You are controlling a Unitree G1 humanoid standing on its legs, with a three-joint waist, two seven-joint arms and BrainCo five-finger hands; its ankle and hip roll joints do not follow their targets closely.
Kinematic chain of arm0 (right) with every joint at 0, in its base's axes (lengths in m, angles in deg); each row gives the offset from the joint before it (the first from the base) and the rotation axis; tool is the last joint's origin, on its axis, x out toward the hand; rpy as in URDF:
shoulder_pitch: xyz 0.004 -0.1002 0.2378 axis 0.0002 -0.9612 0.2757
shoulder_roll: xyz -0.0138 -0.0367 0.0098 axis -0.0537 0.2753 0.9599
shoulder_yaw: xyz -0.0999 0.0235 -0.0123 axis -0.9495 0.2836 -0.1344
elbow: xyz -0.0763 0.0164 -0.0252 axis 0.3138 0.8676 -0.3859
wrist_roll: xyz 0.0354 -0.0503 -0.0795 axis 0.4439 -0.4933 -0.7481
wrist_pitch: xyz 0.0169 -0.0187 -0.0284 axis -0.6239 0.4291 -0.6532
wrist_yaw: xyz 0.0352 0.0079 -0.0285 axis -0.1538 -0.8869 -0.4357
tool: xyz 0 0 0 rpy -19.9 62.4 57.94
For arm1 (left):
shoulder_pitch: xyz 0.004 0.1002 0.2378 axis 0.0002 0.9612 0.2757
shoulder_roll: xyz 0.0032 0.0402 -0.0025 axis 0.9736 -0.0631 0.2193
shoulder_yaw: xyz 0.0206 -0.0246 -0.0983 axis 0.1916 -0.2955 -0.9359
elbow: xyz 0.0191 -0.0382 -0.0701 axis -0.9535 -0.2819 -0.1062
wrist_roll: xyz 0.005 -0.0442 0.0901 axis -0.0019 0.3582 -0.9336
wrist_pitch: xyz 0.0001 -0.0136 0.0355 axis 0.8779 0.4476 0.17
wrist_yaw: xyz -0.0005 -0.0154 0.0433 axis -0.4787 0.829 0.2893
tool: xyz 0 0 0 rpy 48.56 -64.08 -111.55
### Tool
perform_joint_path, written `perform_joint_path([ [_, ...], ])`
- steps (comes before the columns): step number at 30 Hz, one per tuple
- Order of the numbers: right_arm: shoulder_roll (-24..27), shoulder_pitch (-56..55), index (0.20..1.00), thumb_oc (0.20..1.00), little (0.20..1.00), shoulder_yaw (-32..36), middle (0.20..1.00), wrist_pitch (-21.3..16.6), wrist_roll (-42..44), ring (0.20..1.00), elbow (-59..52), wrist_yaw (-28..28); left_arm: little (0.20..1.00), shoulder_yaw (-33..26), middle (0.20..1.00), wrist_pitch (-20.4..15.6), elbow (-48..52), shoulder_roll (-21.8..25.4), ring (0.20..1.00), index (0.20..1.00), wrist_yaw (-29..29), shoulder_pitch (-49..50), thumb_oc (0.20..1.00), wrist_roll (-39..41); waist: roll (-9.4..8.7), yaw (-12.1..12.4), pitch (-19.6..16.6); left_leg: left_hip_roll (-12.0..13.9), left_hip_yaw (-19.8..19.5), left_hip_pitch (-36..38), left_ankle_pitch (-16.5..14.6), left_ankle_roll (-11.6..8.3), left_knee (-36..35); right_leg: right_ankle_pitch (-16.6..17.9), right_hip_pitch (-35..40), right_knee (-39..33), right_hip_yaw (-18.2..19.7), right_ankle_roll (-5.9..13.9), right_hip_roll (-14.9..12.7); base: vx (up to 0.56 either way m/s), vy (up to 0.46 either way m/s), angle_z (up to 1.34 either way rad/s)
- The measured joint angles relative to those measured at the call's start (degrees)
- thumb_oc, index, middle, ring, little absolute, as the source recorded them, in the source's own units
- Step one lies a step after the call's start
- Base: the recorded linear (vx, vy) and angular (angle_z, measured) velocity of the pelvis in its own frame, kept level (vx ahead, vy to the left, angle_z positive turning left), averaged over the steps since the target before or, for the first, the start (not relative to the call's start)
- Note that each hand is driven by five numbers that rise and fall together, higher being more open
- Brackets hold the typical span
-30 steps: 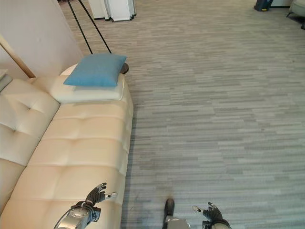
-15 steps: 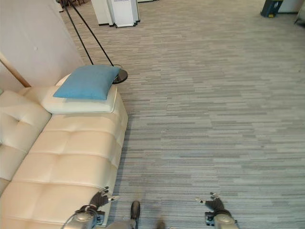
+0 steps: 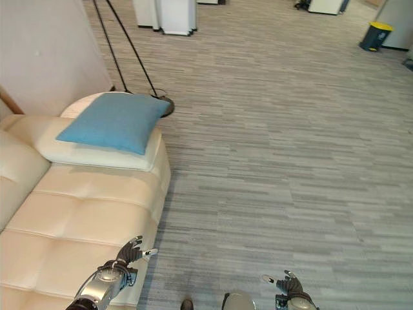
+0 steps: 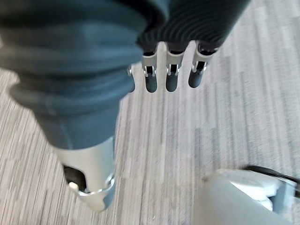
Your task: Pick up all the scattered cushions and arrange them neatly on the sofa.
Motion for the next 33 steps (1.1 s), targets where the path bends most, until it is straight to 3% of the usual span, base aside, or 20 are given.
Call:
perform_joint_path([
  [1,-0.2,0.3,1.0,1.0,1.0,-0.2,1.0,0.1,0.0,1.0,-0.1,0.0,1.0,-0.2,1.0,0.1,0.0,0.2,1.0,1.0,0.0,0.5,1.0,0.0,-0.06,0.1,0.3,-0.5,0.7,0.8,-0.1,0.08,0.1,0.2,-0.7,-1.7,-0.7,-0.39,-1.1,0.36,-0.039,-0.17],
  [3,-0.2,0.6,1.0,1.0,1.0,0.1,1.0,0.3,0.0,1.0,-0.1,-0.1,1.0,-0.6,1.0,0.4,0.0,0.2,1.0,1.0,0.0,1.9,1.0,0.0,1.82,0.2,1.1,0.7,0.2,2.0,-3.5,-1.57,0.2,0.6,-2.0,-13.4,-2.4,-0.18,1.3,0.28,-0.071,-0.16],
  [5,-0.5,1.0,1.0,1.0,1.0,0.0,1.0,0.3,0.0,1.0,-0.1,-0.1,1.0,-1.0,1.0,0.5,-0.1,0.8,1.0,1.0,0.0,2.0,1.0,0.1,1.45,0.0,1.6,0.7,1.3,2.1,-3.0,-0.93,0.9,2.7,-1.3,-20.9,-2.6,-0.4,2.3,0.33,-0.14,0.12],
  [6,-0.5,0.3,1.0,1.0,1.0,0.3,1.0,0.4,0.0,1.0,-0.1,0.0,1.0,-0.9,1.0,0.4,-0.1,0.7,1.0,1.0,-0.1,1.9,1.0,0.0,1.39,-0.5,1.8,1.1,0.9,3.0,-3.8,-2.17,0.6,3.6,-1.0,-24.1,-2.6,-0.1,3.4,0.34,-0.145,0.18],
  [8,-1.4,-0.2,1.0,1.0,1.0,1.8,1.0,0.4,0.0,1.0,-0.6,0.1,1.0,-3.1,1.0,0.5,0.4,0.3,1.0,1.0,0.1,2.0,1.0,1.3,0.71,0.6,1.7,2.8,0.5,4.0,-6.0,-4.32,0.5,7.6,3.5,-45.4,-0.8,1.56,8.3,0.4,-0.182,-0.02],
  [11,-1.6,-0.9,1.0,1.0,1.0,3.1,1.0,0.3,0.0,1.0,-0.9,0.3,1.0,-3.8,1.0,0.1,2.5,0.1,1.0,1.0,0.5,1.8,1.0,1.6,-0.64,0.1,1.5,3.2,-1.1,6.8,-8.0,-5.77,-0.1,12.2,7.4,-52.8,-0.9,1.66,8.0,0.5,-0.236,0.25],
  [14,-1.1,-1.8,1.0,1.0,1.0,4.4,1.0,0.1,0.1,1.0,-1.5,0.8,1.0,-5.8,1.0,-0.9,6.3,-3.0,1.0,1.0,1.6,3.1,1.0,4.4,1.45,0.1,0.8,7.3,-2.3,9.5,-10.4,-8.94,3.1,15.6,11.9,-52.4,-2.0,-0.11,11.4,0.49,-0.269,0.43],
  [16,-0.9,-2.2,1.0,1.0,1.0,4.4,1.0,-1.0,0.1,1.0,-5.0,0.8,1.0,-5.7,1.0,-2.0,10.4,-3.2,1.0,1.0,2.3,5.3,1.0,6.0,0.12,0.8,-0.5,7.6,-1.9,6.7,-10.4,-10.28,13.4,16.4,15.3,-53.8,-2.1,-2.95,12.3,0.45,-0.352,0.24],
  [19,-0.5,-2.8,1.0,1.0,1.0,4.1,1.0,-3.0,0.3,1.0,-11.5,0.8,1.0,-6.2,1.0,-3.0,12.3,-2.6,1.0,1.0,2.7,6.8,1.0,6.1,-0.86,2.4,-1.5,7.8,-2.9,-7.6,-8.9,-14.49,42.7,14.8,17.9,-53.9,-2.8,-8.71,13.9,0.34,-0.298,-0.06],
  [20,-0.2,-3.1,1.0,1.0,1.0,4.3,1.0,-3.1,0.3,1.0,-13.5,0.8,1.0,-6.0,1.0,-3.2,12.8,-3.0,1.0,1.0,2.9,6.8,1.0,6.1,0.28,2.4,-2.1,8.8,-3.7,-14.4,-2.5,-15.16,52.2,13.1,18.4,-53.5,-3.5,-11.34,16.1,0.28,-0.201,-0.04],
  [21,-0.3,-3.5,1.0,1.0,1.0,4.3,1.0,-3.1,0.3,1.0,-14.4,0.8,1.0,-6.0,1.0,-3.2,13.8,-2.8,1.0,1.0,3.0,6.9,1.0,6.2,-0.52,2.6,-1.6,9.2,-2.9,-18.5,-0.3,-14.99,57.4,12.3,19.0,-53.5,-3.8,-12.55,16.2,0.34,-0.148,0.19],
  [22,-0.7,-3.2,1.0,1.0,1.0,4.3,1.0,-3.0,0.4,1.0,-14.6,0.9,1.0,-6.0,1.0,-3.3,14.3,-2.3,1.0,1.0,3.0,6.9,1.0,6.3,-1.74,2.8,-1.2,9.5,0.0,-20.8,-3.1,-12.68,56.1,11.7,19.4,-53.5,-3.6,-13.35,15.8,0.31,-0.046,0.34],
  [23,-1.1,-2.9,1.0,1.0,1.0,4.3,1.0,-3.0,0.6,1.0,-15.9,1.3,1.0,-5.8,1.0,-3.4,14.7,-1.6,1.0,1.0,3.0,6.6,1.0,6.3,-4.38,2.5,-0.2,8.2,5.0,-21.1,-6.0,-10.48,39.1,12.1,20.2,-54.1,-4.1,-11.23,14.2,0.33,-0.013,0.32],
  [24,-1.0,-2.8,1.0,1.0,1.0,4.3,1.0,-3.0,0.7,1.0,-17.2,1.4,1.0,-5.5,1.0,-3.4,14.7,-1.6,1.0,1.0,3.0,6.5,1.0,6.3,-4.96,2.5,-0.1,7.2,5.8,-19.8,-5.8,-10.68,26.1,11.5,20.3,-54.3,-4.4,-10.2,13.9,0.18,0.011,0.25],
  [27,-0.7,-1.9,1.0,1.0,1.0,4.1,1.0,-3.2,0.6,1.0,-17.4,1.4,1.0,-5.5,1.0,-3.3,14.5,-1.6,1.0,1.0,3.1,6.8,1.0,6.2,-4.67,2.2,0.6,6.3,4.6,-18.0,-0.9,-12.1,4.4,11.5,22.5,-53.9,-5.9,-9.88,16.0,0.23,0.036,0.17],
  [28,-0.7,-2.9,1.0,1.0,1.0,4.0,1.0,-3.1,0.5,1.0,-17.3,2.1,1.0,-5.4,1.0,-3.3,14.5,-1.2,1.0,1.0,3.1,6.7,1.0,6.2,-4.78,1.3,0.0,3.5,3.8,-18.1,3.3,-12.08,-1.1,8.1,25.1,-53.9,-7.8,-6.1,16.7,0.42,0.113,0.31],
  [29,-0.6,-2.5,1.0,1.0,1.0,4.2,1.0,-3.1,0.1,1.0,-17.3,2.3,1.0,-5.3,1.0,-3.3,14.4,-0.7,1.0,1.0,3.2,7.3,1.0,6.1,-4.7,1.5,0.0,3.2,4.5,-18.2,4.7,-11.49,-1.1,8.2,25.5,-53.9,-7.2,-6.26,17.0,0.74,0.251,0.45],
  [30,-0.7,-2.4,1.0,1.0,1.0,4.4,1.0,-2.9,0.0,1.0,-17.7,3.0,1.0,-5.3,1.0,-3.3,14.4,-0.6,1.0,1.0,3.2,7.6,1.0,6.0,-4.68,1.2,0.0,2.8,7.3,-19.2,4.5,-11.73,-0.8,5.2,26.0,-53.9,-7.7,-3.71,17.0,0.99,0.429,0.24],
  [32,-3.0,-2.5,1.0,1.0,1.0,7.0,1.0,-2.1,-1.0,1.0,-20.3,4.1,1.0,-5.9,1.0,-2.8,14.7,-0.8,1.0,1.0,3.7,10.6,1.0,6.0,-4.17,2.6,-0.5,3.5,10.6,-17.9,-0.2,-5.84,7.1,-7.3,27.8,-45.2,-11.7,5.22,15.5,0.77,0.448,-0.06],
  [33,-3.6,-2.3,1.0,1.0,1.0,6.7,1.0,-2.5,-1.6,1.0,-21.2,4.7,1.0,-6.3,1.0,-2.7,15.2,-0.7,1.0,1.0,4.2,12.3,1.0,6.0,-5.48,3.8,-1.4,1.6,10.9,-16.9,-0.6,-5.21,11.2,-5.8,28.4,-44.0,-11.1,-0.15,14.4,0.51,0.384,-0.23],
])
